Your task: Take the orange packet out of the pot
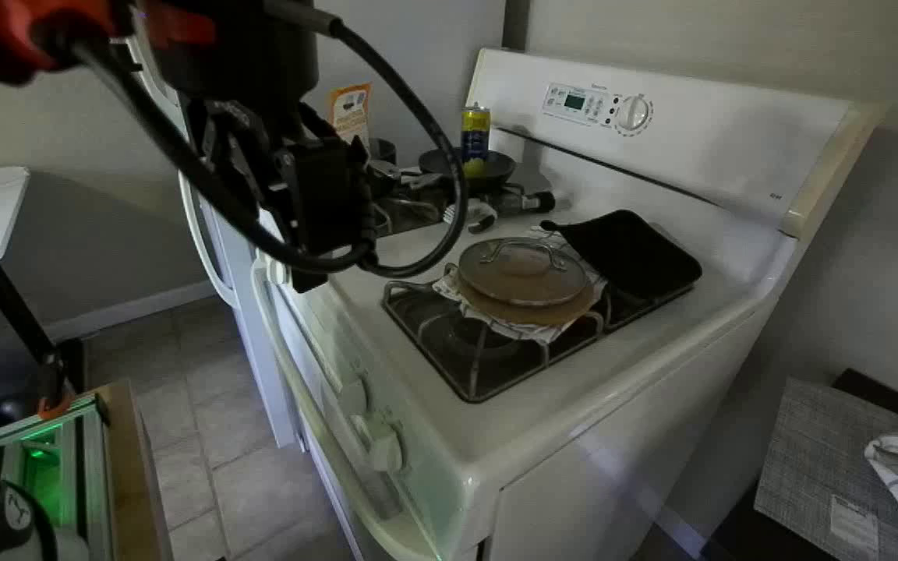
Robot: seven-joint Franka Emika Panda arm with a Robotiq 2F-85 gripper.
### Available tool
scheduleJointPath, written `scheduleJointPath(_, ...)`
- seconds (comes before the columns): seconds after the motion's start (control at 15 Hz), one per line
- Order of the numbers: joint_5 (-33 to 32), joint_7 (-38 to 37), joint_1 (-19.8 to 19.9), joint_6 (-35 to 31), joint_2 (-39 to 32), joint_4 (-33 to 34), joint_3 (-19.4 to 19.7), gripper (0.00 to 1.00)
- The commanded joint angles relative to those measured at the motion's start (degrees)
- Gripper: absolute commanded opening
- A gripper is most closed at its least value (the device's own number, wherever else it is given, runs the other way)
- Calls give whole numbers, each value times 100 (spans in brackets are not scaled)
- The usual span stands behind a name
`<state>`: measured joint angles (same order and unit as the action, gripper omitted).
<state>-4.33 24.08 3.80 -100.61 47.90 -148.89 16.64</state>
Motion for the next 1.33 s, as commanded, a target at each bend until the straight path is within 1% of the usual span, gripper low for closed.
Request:
scheduleJointPath(0.0, 12, 8, 14, 10, -7, 10, -14, 100)
scheduleJointPath(0.73, 12, 8, 14, 10, -7, 10, -14, 100)
scheduleJointPath(0.8, 165, -10, -111, -177, 17, 57, -69, 100)
scheduleJointPath(0.93, 371, -56, -396, -461, 44, 228, -359, 100)
scheduleJointPath(1.13, 629, -26, -977, -865, -58, 571, -917, 100)
scheduleJointPath(1.27, 816, -80, -1336, -1260, -426, 888, -1214, 100)
